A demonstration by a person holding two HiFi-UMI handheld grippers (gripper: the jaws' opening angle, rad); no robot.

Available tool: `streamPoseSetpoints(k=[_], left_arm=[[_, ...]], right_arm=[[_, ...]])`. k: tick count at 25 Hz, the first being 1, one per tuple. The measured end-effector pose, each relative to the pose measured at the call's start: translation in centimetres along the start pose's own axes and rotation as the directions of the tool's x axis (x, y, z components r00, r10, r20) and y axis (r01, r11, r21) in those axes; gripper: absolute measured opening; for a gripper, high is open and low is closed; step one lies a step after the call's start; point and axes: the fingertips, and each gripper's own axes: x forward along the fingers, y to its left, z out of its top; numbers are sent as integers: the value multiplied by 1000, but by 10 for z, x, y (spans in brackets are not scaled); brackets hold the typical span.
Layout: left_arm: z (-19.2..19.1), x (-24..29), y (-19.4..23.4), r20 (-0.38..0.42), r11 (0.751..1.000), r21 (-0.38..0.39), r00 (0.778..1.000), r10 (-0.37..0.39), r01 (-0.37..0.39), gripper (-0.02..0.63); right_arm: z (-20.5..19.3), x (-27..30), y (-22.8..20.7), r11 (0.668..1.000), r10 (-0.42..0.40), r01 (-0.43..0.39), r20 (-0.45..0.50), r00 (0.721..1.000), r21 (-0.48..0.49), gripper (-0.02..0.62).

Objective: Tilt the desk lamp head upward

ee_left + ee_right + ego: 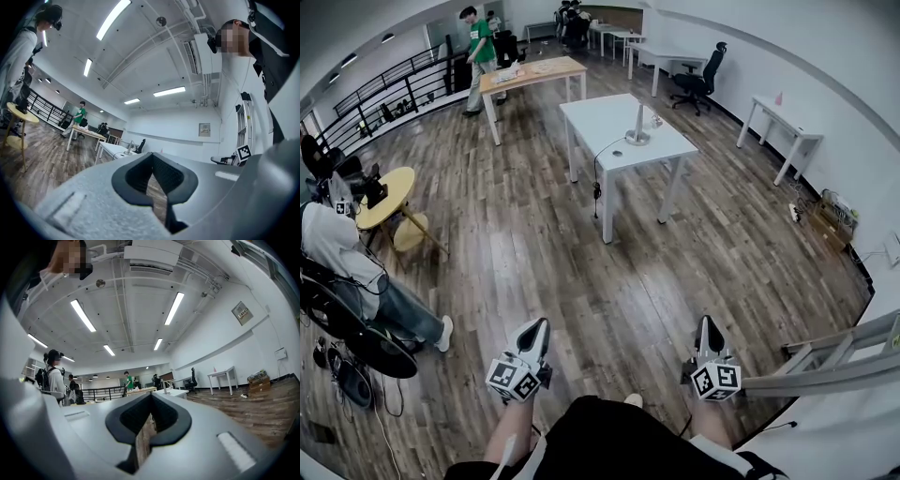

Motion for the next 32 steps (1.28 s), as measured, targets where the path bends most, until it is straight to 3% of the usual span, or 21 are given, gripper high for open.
streamPoseSetpoints(k=[9,16,24,32], left_arm=[[-20,57,-37,-4,1000,-17,1000,-14,14,-2],[-38,94,-64,-67,999,-39,997,-35,33,-2],[-45,152,-42,-53,999,-1,998,-43,43,-2],[-30,224,10,-19,997,-13,996,-83,83,-2]], right_arm=[[12,-6,-58,1000,14,-14,6,1000,4,3],[17,-10,-103,995,-27,25,19,999,94,3],[18,26,-137,991,-86,82,27,996,106,3],[42,99,-135,994,-93,89,67,993,62,3]])
